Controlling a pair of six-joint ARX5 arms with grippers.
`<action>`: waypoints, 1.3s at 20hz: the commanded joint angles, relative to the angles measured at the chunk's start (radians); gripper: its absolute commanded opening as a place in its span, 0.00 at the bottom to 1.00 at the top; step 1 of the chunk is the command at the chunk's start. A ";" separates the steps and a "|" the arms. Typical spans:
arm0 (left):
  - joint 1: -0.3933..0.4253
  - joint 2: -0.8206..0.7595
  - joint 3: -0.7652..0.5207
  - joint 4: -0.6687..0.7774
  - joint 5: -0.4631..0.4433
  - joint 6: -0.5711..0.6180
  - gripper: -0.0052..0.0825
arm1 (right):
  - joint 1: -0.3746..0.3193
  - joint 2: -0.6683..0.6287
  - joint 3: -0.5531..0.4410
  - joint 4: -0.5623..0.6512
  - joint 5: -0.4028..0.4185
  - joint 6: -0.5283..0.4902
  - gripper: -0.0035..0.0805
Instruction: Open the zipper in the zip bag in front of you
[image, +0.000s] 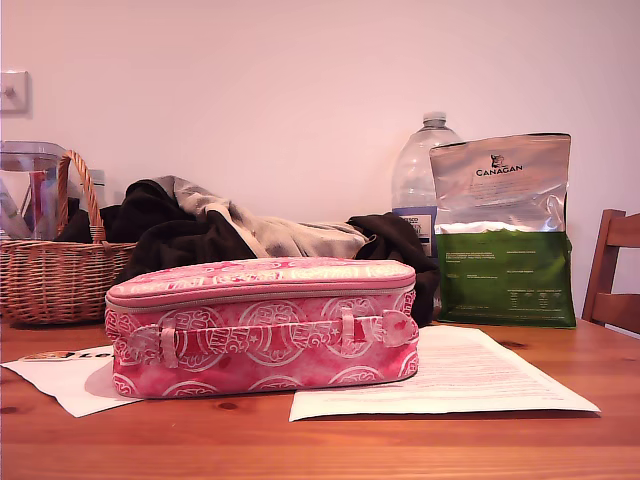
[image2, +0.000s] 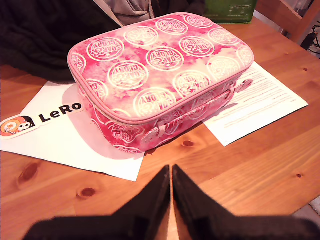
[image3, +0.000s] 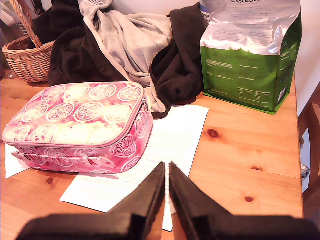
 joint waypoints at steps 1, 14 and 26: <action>-0.003 -0.002 -0.009 0.114 0.021 -0.050 0.04 | 0.003 0.089 -0.009 0.060 -0.090 0.027 0.03; -0.004 0.087 0.004 0.231 0.123 -0.042 0.04 | 0.016 0.150 -0.009 0.058 -0.177 0.026 0.03; -0.004 0.541 0.006 0.814 0.208 0.119 0.04 | 0.069 0.456 -0.008 0.298 -0.190 -0.140 0.03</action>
